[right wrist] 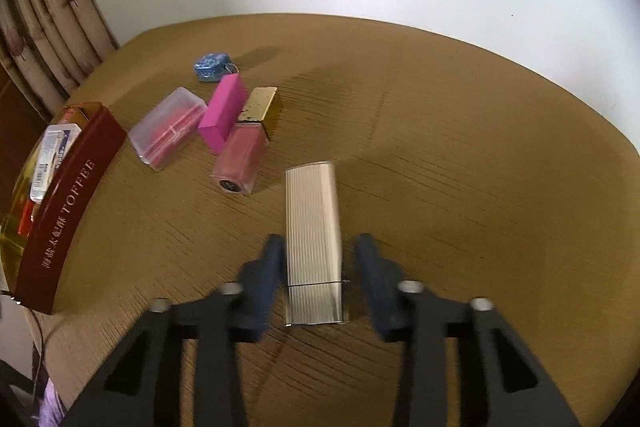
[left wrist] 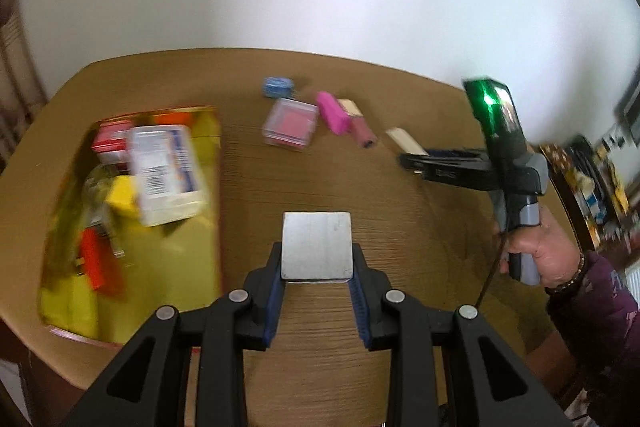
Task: Organize rigid objects
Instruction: 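Carry the white pad toward the tin while the right tool grasps the gold ribbed case, then release the white pad in the tin while the right tool lowers the gold case there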
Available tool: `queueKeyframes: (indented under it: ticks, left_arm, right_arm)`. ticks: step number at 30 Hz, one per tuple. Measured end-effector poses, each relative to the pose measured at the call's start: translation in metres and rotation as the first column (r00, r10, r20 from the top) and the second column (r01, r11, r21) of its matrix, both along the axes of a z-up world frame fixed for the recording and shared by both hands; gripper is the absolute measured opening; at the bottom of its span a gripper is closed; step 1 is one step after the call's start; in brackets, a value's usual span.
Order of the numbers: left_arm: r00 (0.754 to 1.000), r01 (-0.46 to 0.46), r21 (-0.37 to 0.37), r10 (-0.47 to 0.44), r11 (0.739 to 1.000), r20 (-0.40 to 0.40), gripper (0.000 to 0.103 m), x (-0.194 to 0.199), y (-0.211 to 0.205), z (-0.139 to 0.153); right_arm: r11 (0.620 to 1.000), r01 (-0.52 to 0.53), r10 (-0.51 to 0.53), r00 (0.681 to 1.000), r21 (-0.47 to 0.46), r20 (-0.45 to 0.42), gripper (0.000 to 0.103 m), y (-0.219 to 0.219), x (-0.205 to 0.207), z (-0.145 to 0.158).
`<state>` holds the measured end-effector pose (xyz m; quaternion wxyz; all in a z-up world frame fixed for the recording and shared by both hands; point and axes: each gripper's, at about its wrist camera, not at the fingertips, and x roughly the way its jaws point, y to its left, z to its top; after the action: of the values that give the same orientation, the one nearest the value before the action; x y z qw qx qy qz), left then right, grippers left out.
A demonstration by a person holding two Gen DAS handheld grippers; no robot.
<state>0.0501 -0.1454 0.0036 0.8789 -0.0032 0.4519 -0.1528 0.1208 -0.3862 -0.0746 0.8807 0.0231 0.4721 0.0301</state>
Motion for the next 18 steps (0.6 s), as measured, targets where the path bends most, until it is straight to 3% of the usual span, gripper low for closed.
queueKeyframes:
  ticks: [3,7,11,18]
  left_arm:
    - [0.998,-0.068,0.013,0.068,0.998,0.015,0.030,-0.010,0.030,0.012]
    - [0.989,-0.147,0.034,0.146,0.989,0.021,0.030,0.000,0.066,0.008]
    - [0.987,-0.159,0.032,0.160,0.987,-0.011,0.030,0.015,0.086,-0.002]
    - [0.987,-0.153,0.070,0.156,0.986,-0.029,0.030,0.037,0.086,-0.024]
  right_arm:
    - [1.000,-0.001,0.001,1.000,0.008,-0.012,0.029,-0.005,-0.002,0.001]
    - [0.999,0.018,-0.018,1.000,0.049,-0.009,0.028,-0.010,-0.010,0.003]
    - [0.990,0.054,-0.053,0.999,0.131,-0.013,0.028,-0.018,-0.023,0.006]
    - [0.965,0.065,-0.070,0.998,0.254,0.008,0.028,-0.015,-0.057,0.026]
